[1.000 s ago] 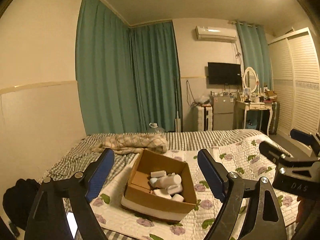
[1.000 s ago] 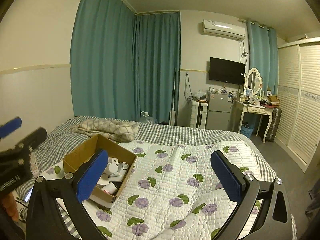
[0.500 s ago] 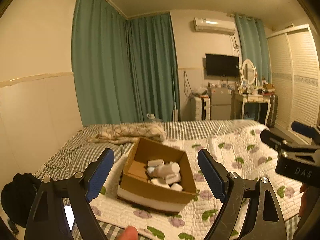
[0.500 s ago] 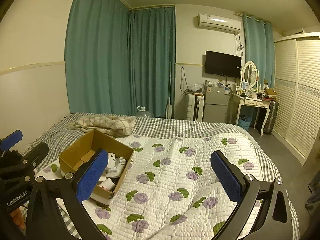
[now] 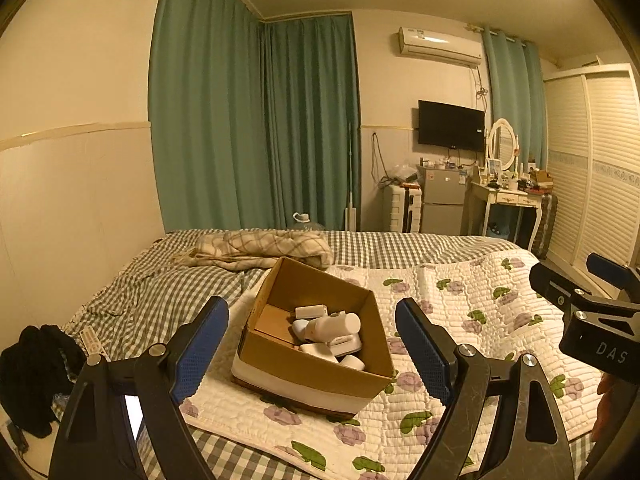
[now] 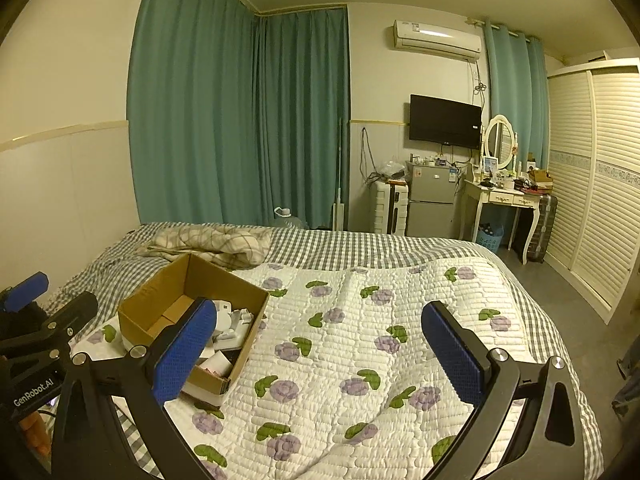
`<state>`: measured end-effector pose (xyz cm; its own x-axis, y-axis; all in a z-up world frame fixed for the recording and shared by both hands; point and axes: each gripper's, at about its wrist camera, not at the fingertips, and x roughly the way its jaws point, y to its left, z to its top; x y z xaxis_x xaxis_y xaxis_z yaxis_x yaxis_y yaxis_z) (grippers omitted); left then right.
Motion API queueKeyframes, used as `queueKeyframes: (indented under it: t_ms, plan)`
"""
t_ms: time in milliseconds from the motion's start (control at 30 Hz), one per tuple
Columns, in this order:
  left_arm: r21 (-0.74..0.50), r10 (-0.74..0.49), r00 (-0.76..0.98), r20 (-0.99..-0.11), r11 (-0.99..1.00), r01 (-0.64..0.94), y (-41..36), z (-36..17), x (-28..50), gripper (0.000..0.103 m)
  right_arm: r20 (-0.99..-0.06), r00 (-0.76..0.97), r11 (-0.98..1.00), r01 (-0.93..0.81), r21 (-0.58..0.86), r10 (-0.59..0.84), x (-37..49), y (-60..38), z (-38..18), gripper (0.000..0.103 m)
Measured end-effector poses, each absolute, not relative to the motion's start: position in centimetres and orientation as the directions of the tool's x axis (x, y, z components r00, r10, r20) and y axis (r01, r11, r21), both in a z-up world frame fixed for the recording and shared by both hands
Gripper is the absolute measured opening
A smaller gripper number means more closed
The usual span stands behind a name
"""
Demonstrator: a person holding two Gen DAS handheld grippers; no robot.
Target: Organize rigid objects
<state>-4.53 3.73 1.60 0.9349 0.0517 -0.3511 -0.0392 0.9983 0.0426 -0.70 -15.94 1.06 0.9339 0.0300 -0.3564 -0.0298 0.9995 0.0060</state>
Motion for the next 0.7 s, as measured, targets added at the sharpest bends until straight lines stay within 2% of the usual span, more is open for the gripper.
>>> queueKeyframes:
  t_ms: [700]
  plan:
    - [0.063, 0.051, 0.935, -0.350, 0.998, -0.031, 2.98, 1.78, -4.51, 0.089, -0.365, 0.930, 0.999, -0.045, -0.002, 0.041, -0.78, -15.79, 0.75, 0.103]
